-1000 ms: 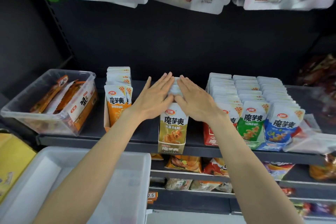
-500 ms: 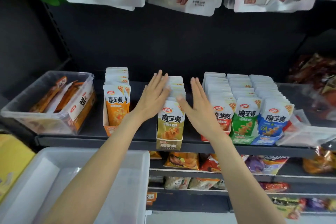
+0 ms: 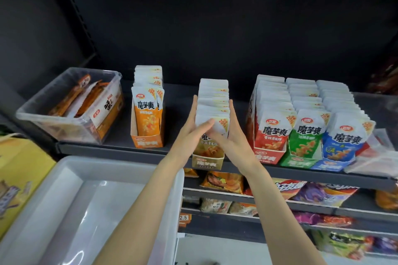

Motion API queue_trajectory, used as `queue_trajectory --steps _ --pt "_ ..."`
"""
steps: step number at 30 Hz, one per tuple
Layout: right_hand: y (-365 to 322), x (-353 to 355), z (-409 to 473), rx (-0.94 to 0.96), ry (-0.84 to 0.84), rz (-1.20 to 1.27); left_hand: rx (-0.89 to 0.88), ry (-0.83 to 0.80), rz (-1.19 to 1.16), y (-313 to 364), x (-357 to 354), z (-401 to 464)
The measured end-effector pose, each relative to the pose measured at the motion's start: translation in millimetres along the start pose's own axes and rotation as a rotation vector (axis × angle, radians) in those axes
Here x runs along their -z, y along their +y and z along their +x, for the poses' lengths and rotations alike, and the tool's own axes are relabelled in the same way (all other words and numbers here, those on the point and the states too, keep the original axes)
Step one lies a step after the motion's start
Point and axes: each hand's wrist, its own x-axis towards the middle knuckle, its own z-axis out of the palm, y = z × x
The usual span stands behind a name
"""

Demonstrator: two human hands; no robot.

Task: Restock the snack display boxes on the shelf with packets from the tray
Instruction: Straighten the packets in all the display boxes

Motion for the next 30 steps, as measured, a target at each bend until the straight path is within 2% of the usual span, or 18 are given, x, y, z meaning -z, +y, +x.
queue_trajectory --steps 3,8,15,21,26,30 --pt "2.7 2.3 -1.9 0.004 -0.002 -0.035 -0.009 -0.018 0.017 -2.6 -0.9 1.7" --pt "2.7 3.5 -3.7 -0.062 0.077 -0.241 0.028 0.034 -0.009 -0.7 0.4 4.1" --pt "3.0 16.0 -1.3 -0.068 0.004 -0.135 -0.083 0.07 0.047 23.8 5.3 11.4" --pt "1.0 6.4 10.3 -0.033 -0.036 -0.1 0.051 0.06 0.031 23.2 0.3 23.0" --pt "2.3 8.9 13.2 -0.024 0.017 -0.189 0.069 0.089 0.042 26.5 -1.0 26.3" --pt "1.7 7.2 0.6 -0.117 0.034 -0.31 -0.019 0.101 -0.111 21.4 -0.1 11.2"
